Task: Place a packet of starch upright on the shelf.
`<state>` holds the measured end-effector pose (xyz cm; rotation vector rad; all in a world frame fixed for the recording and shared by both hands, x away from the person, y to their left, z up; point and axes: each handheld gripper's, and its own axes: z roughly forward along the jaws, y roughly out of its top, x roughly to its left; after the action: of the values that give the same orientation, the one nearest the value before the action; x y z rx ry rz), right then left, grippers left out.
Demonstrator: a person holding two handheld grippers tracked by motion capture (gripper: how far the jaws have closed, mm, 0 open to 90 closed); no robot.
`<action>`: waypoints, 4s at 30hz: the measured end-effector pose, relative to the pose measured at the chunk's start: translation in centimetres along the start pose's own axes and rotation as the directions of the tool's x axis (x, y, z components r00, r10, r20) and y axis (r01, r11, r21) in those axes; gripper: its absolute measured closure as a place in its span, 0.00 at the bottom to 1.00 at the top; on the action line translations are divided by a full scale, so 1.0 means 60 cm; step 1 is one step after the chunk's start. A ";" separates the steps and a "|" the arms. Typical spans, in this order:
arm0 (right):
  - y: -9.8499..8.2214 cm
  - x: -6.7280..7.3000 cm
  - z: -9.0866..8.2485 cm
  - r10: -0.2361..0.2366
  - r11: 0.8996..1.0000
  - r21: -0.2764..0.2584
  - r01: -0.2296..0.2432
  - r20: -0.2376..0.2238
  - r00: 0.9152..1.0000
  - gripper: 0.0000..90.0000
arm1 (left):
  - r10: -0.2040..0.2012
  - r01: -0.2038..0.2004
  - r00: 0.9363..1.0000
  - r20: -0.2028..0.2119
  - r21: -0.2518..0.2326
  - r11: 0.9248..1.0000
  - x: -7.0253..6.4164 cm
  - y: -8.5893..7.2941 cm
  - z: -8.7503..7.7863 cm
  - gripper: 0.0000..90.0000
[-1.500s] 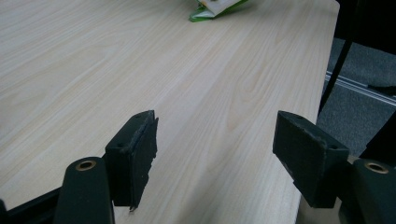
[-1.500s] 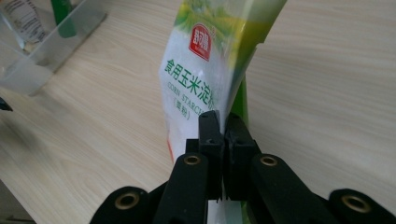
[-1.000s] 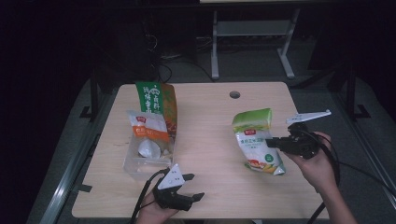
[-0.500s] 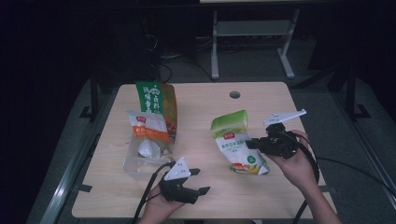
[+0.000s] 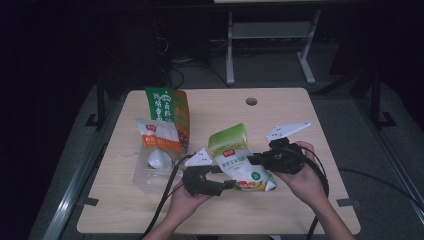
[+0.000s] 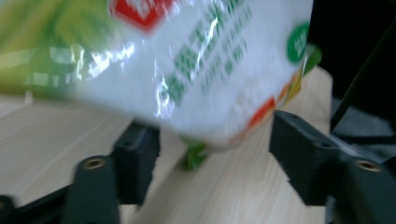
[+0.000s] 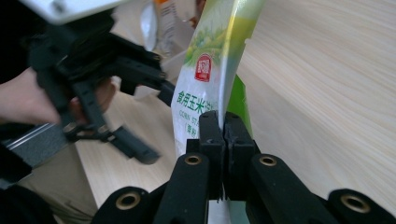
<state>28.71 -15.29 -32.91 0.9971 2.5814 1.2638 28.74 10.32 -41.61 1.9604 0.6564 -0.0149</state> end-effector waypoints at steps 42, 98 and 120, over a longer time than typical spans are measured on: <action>-0.038 -0.004 0.089 -0.037 0.996 0.074 0.039 -0.020 0.999 0.82 | 0.079 -0.079 0.970 -0.229 0.007 0.997 -0.005 -0.002 -0.026 0.97; 0.057 0.001 0.068 0.014 0.994 0.107 -0.007 -0.060 0.998 1.00 | 0.185 -0.180 0.972 -0.146 0.047 0.983 -0.075 -0.088 -0.096 0.46; 0.127 0.035 0.072 -0.046 0.994 0.095 0.055 -0.097 0.994 1.00 | 0.197 -0.193 0.974 -0.111 0.046 0.980 -0.090 -0.099 -0.089 0.44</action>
<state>32.50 -7.78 -29.72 0.9020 2.7457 1.2125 20.02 14.34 -42.43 2.0635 0.5382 0.2098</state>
